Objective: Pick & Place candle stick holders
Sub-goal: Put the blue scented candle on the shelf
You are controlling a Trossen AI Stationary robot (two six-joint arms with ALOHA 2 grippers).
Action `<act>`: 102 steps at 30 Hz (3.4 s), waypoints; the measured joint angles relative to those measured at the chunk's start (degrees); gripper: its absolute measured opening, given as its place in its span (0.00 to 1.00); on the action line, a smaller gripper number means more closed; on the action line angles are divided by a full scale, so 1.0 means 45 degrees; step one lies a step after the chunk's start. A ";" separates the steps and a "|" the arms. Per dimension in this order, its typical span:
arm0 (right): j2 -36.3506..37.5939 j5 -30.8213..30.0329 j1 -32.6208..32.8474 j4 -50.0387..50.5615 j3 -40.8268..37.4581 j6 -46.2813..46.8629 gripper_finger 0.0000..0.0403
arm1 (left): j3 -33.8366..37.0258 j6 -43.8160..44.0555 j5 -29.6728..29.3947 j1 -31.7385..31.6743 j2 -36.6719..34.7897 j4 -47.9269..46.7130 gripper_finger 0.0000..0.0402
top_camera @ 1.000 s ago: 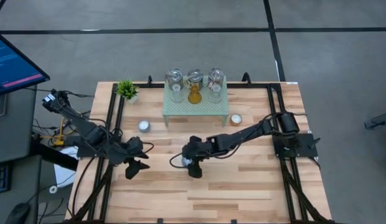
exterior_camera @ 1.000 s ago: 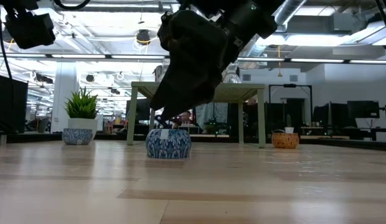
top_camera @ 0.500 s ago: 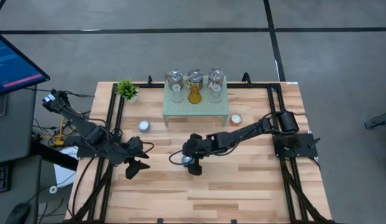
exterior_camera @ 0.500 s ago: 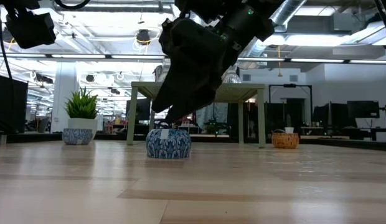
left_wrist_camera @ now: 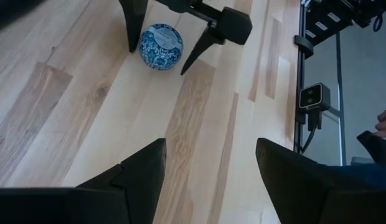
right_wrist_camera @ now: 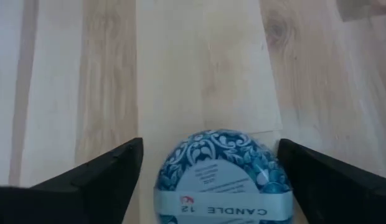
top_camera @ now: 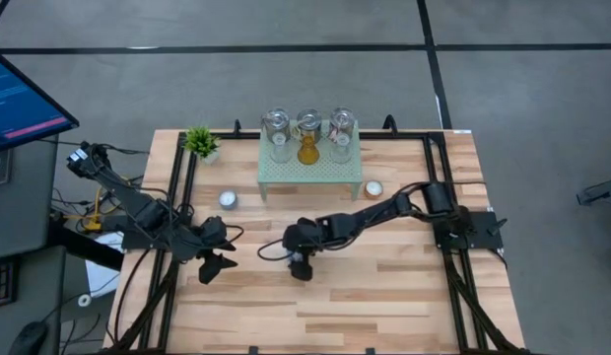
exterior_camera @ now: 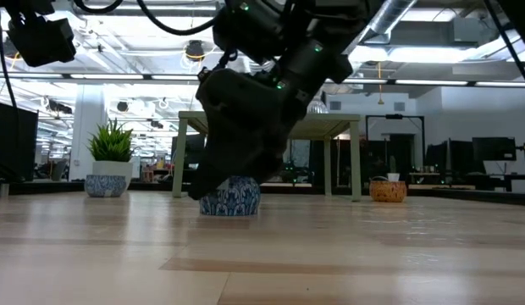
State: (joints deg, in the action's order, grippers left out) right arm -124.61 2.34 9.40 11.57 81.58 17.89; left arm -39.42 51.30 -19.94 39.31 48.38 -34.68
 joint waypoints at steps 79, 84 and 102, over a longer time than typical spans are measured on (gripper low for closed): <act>0.2680 -0.1139 0.0659 -0.3254 -0.3528 0.0643 0.64 | 0.2829 -0.4286 0.3227 -0.5270 1.0864 1.5417 0.16; 0.2672 -0.0836 0.0457 -0.2945 -0.3143 0.0577 0.58 | 0.2825 -0.4257 0.3304 -0.5260 1.0884 1.5627 0.12; 0.2416 -0.1155 0.1384 -0.1681 -0.4332 0.1555 0.75 | 0.2866 -0.6087 0.4202 -0.5251 1.0773 1.5543 0.33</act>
State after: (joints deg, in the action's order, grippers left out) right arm -113.74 -2.86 15.62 4.01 62.09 24.88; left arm -26.52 23.91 -1.03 15.68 96.86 35.27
